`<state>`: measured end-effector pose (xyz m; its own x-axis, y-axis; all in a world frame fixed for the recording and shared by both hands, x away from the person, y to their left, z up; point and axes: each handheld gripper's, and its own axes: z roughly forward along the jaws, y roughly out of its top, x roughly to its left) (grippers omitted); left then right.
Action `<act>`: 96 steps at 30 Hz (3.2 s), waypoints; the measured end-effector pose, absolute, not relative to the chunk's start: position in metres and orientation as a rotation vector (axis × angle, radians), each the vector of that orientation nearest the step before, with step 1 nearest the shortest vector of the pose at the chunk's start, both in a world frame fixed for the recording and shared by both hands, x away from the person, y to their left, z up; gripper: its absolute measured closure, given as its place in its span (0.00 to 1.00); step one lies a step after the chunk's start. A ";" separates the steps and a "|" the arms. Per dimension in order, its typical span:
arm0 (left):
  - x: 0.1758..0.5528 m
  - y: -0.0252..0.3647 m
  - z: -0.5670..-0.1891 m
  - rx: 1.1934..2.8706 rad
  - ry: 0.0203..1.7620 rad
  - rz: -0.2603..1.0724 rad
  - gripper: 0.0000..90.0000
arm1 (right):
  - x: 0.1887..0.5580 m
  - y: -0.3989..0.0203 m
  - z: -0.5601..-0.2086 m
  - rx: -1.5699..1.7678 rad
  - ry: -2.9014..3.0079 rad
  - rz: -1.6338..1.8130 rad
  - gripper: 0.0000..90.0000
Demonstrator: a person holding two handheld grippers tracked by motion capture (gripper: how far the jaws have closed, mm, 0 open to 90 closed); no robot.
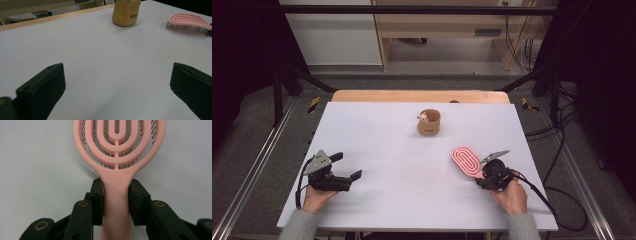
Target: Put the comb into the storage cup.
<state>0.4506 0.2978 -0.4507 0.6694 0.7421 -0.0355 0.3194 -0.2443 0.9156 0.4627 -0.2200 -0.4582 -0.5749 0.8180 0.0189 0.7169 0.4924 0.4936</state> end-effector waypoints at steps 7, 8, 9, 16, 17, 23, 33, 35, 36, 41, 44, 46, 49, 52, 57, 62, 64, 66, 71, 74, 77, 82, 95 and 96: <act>0.450 0.298 -0.451 1.833 0.842 0.504 0.00 | 0.462 -0.220 -0.458 1.337 2.510 0.679 0.76; 0.451 0.298 -0.451 1.833 0.842 0.504 0.00 | 0.462 -0.220 -0.458 1.339 2.509 0.679 0.77; 0.450 0.298 -0.451 1.834 0.842 0.504 0.00 | 0.462 -0.220 -0.458 1.337 2.509 0.681 0.77; 0.451 0.298 -0.451 1.833 0.842 0.504 0.00 | 0.462 -0.220 -0.458 1.347 2.510 0.683 0.77; 0.451 0.298 -0.451 1.833 0.842 0.504 0.00 | 0.462 -0.220 -0.458 1.346 2.508 0.684 0.77; 0.451 0.298 -0.451 1.833 0.842 0.504 0.00 | 0.461 -0.221 -0.454 1.357 2.492 0.694 0.77; 0.451 0.298 -0.451 1.834 0.842 0.503 0.00 | 0.458 -0.224 -0.449 1.348 2.468 0.741 0.77; 0.451 0.298 -0.451 1.834 0.842 0.503 0.00 | 0.458 -0.224 -0.448 1.342 2.466 0.746 0.77; 0.451 0.298 -0.451 1.834 0.842 0.503 0.00 | 0.458 -0.224 -0.448 1.343 2.461 0.754 0.77; 0.451 0.298 -0.451 1.834 0.843 0.503 0.00 | 0.457 -0.224 -0.446 1.337 2.450 0.763 0.77; 0.451 0.298 -0.451 1.834 0.844 0.502 0.00 | 0.457 -0.225 -0.445 1.328 2.445 0.780 0.77; 0.451 0.298 -0.451 1.833 0.845 0.502 0.00 | 0.456 -0.225 -0.443 1.324 2.440 0.788 0.77; 0.451 0.297 -0.451 1.832 0.845 0.501 0.00 | 0.456 -0.226 -0.443 1.313 2.428 0.804 0.77; 0.451 0.297 -0.451 1.831 0.845 0.500 0.00 | 0.455 -0.226 -0.442 1.307 2.418 0.816 0.77; 0.451 0.297 -0.451 1.830 0.847 0.497 0.00 | 0.454 -0.226 -0.439 1.288 2.405 0.843 0.77; 0.451 0.295 -0.451 1.827 0.846 0.490 0.00 | 0.453 -0.226 -0.438 1.270 2.392 0.872 0.77; 0.451 0.295 -0.451 1.826 0.845 0.490 0.00 | 0.453 -0.225 -0.437 1.264 2.394 0.876 0.77; 0.451 0.294 -0.451 1.829 0.845 0.488 0.00 | 0.453 -0.224 -0.437 1.259 2.394 0.897 0.77; 0.451 0.292 -0.450 1.831 0.840 0.488 0.00 | 0.452 -0.223 -0.436 1.244 2.391 0.922 0.77; 0.451 0.290 -0.450 1.829 0.839 0.486 0.00 | 0.452 -0.222 -0.435 1.236 2.388 0.939 0.77; 0.450 0.289 -0.450 1.830 0.837 0.484 0.00 | 0.451 -0.221 -0.435 1.236 2.385 0.948 0.77; 0.450 0.285 -0.449 1.833 0.835 0.480 0.00 | 0.450 -0.219 -0.433 1.218 2.383 0.981 0.77; 0.449 0.277 -0.447 1.823 0.832 0.460 0.00 | 0.449 -0.214 -0.432 1.181 2.376 1.041 0.77; 0.449 0.275 -0.447 1.825 0.832 0.460 0.00 | 0.449 -0.213 -0.432 1.180 2.375 1.047 0.77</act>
